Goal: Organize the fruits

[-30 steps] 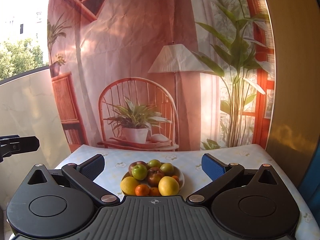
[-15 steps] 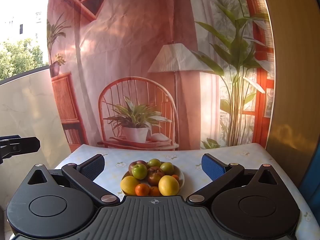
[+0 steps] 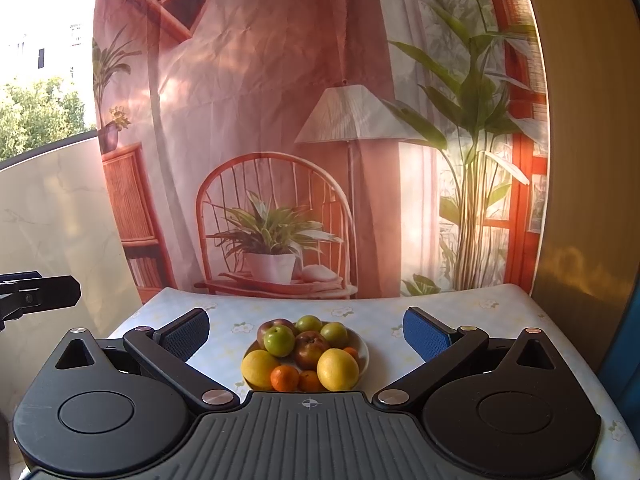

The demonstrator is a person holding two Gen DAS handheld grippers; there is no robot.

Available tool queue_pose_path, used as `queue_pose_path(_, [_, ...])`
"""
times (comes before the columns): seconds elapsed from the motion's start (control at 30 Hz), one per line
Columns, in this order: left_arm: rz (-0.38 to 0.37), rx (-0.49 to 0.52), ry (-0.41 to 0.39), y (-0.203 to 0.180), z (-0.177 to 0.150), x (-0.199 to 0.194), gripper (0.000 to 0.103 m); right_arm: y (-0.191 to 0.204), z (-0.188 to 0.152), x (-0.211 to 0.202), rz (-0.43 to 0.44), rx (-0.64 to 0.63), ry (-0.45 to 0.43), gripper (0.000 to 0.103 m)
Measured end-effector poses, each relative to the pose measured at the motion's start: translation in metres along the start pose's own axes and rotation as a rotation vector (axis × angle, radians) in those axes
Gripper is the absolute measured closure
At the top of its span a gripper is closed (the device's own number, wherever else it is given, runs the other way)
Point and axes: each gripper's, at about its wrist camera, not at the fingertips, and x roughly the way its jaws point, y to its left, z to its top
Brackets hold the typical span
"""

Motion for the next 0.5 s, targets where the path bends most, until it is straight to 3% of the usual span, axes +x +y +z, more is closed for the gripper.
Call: queue_pose_path(0.5, [-0.007,-0.008,0.013,0.0020,-0.0021,0.0020,0.005,-0.0023,-0.0028,0.0002,-0.002,0.003,0.002,0.000])
